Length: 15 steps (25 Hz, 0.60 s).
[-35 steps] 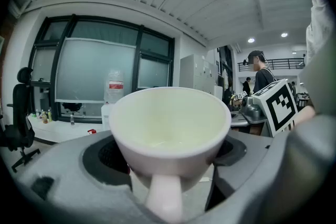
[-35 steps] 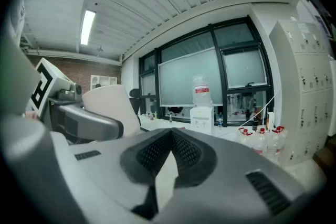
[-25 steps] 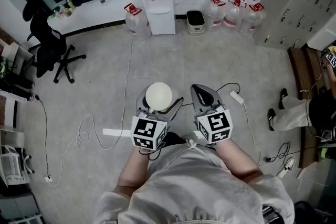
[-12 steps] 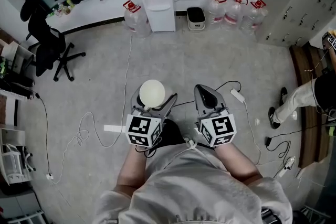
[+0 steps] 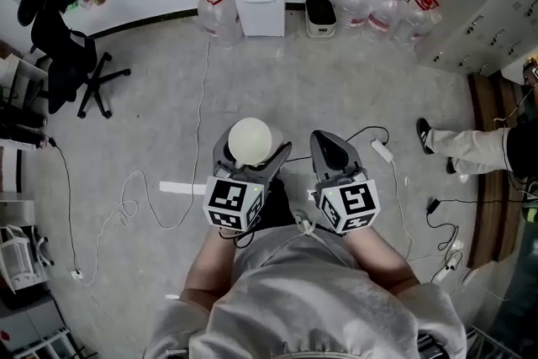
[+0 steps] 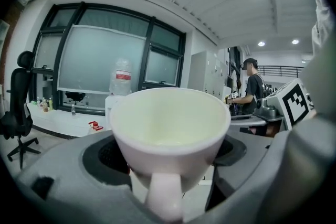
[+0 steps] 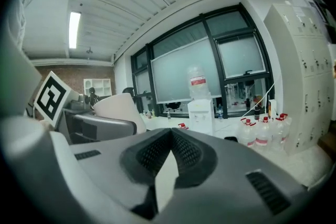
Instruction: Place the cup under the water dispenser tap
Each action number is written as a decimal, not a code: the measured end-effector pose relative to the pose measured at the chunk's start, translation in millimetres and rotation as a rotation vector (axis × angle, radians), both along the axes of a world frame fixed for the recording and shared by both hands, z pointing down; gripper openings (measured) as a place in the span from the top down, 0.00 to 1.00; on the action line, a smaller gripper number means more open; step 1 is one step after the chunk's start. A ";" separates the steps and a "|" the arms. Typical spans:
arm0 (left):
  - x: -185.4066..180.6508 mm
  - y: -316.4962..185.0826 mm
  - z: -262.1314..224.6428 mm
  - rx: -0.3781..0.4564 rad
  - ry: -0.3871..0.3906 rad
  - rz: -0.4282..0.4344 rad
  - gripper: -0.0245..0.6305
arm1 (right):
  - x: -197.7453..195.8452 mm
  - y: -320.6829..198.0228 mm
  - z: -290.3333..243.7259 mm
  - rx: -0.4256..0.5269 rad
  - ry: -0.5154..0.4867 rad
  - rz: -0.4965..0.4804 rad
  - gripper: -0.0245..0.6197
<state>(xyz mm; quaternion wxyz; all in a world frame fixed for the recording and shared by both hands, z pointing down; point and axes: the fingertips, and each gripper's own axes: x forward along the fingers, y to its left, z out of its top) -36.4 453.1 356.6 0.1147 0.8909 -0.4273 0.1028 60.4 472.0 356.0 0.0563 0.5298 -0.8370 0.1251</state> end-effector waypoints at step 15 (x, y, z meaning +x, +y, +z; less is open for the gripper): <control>-73.9 -185.1 8.8 -0.004 -0.022 0.055 0.26 | -76.4 -189.4 18.3 -0.059 0.045 0.010 0.92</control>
